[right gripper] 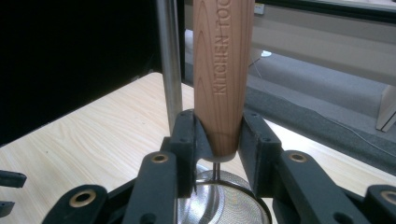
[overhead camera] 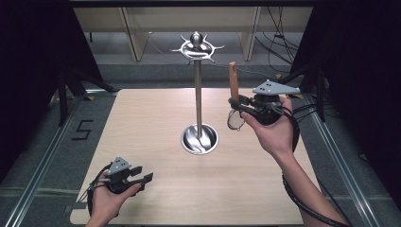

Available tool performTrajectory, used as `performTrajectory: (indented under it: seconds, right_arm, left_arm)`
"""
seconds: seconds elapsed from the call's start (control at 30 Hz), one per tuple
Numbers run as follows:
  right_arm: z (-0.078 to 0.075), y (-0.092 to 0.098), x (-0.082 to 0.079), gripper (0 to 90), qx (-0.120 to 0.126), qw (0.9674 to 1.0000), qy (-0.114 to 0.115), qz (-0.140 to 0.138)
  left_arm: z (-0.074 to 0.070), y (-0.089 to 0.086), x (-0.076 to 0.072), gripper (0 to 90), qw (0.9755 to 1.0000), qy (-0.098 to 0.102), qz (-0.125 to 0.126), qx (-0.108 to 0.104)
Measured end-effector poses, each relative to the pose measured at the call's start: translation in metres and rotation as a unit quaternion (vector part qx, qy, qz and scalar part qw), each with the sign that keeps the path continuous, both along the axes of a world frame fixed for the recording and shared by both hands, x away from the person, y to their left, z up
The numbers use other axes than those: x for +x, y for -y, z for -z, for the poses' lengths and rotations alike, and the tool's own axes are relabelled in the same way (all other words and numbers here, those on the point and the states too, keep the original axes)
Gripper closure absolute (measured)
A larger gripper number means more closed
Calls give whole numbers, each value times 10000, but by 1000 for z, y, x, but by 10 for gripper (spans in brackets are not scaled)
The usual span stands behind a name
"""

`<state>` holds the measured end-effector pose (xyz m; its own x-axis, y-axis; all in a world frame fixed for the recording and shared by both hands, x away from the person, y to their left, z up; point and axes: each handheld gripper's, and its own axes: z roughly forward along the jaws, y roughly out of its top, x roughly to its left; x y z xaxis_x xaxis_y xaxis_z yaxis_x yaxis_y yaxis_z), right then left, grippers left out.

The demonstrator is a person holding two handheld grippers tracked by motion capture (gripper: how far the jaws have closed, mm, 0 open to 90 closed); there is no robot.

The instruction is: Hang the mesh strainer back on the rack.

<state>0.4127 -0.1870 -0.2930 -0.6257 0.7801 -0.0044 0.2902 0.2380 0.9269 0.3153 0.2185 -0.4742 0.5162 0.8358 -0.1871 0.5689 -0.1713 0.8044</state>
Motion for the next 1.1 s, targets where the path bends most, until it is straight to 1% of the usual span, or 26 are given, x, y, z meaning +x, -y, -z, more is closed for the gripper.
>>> performTrajectory:
  seconds: [0.03,0.07,0.1,0.13,0.17,0.23,0.27,0.33,0.37,0.43,0.5,0.53,0.57,0.6,0.63,0.67,0.7,0.77,0.8,0.87,0.97,1.03,1.1]
  right_arm:
    - [-1,0,0,694,-28,10000,60,11]
    - [-2,-3,-1,694,16,10000,-11,-3]
    - [-2,-3,-1,694,-17,10000,40,-40]
    - [-2,-4,-1,694,24,10000,-4,-5]
    - [-3,-5,-1,694,-2,10000,55,-11]
    - [-5,-6,-2,694,13,10000,-47,-17]
    - [-5,-6,0,694,-52,10000,35,-62]
    - [-6,-8,-1,694,0,10000,2,-30]
    - [-7,-8,0,694,-42,9999,73,-89]
    - [-8,-10,0,694,0,9999,69,-141]
    - [-10,-12,-1,694,45,9999,83,-75]
    - [-11,-12,0,694,23,9998,110,-136]
    - [-11,-13,0,694,13,9999,71,-137]
    - [-11,-15,-1,694,53,9999,80,-104]
    - [-12,-15,1,694,29,9997,182,-178]
    - [-12,-16,0,694,57,9998,89,-185]
    - [-13,-16,0,694,1,9997,133,-195]
    - [-14,-17,0,694,29,9997,130,-197]
    - [-15,-17,0,694,1,9997,182,-192]
    - [-16,-20,0,694,59,9995,205,-233]
    - [-18,-22,-1,694,60,9995,214,-246]
    - [-19,-24,-1,694,85,9993,200,-308]
    - [-20,-25,-1,694,57,9993,251,-287]
  left_arm:
    - [0,0,0,441,10000,-9,-1,22]
    - [0,0,0,441,10000,-2,1,30]
    - [0,0,0,441,10000,-1,-44,3]
    - [0,0,0,441,10000,45,27,51]
    - [0,0,0,441,10000,15,0,10]
    - [0,0,0,441,10000,7,-2,2]
    - [0,0,0,441,10000,-2,-2,33]
    - [-1,-1,0,441,10000,-4,-8,25]
    - [0,-1,0,441,10000,4,2,21]
    - [-1,-1,0,441,10000,-10,-18,34]
    - [-1,-1,0,441,10000,29,21,56]
    - [-1,-1,0,441,10000,29,21,59]
    - [-1,-1,0,441,10000,29,27,53]
    - [-1,-1,0,441,10000,31,33,62]
    - [-1,-1,0,441,10000,33,33,60]
    - [-1,-1,0,441,10000,32,32,57]
    - [-1,-1,0,441,10000,32,30,57]
    - [-1,-1,0,441,10000,34,32,59]
    - [-1,-1,0,441,10000,33,36,59]
    - [-1,-1,0,441,10000,34,35,56]
    - [-1,-1,0,441,10000,38,4,34]
    - [-1,-1,0,442,10000,40,6,31]
    - [-1,-1,0,441,10000,40,14,35]
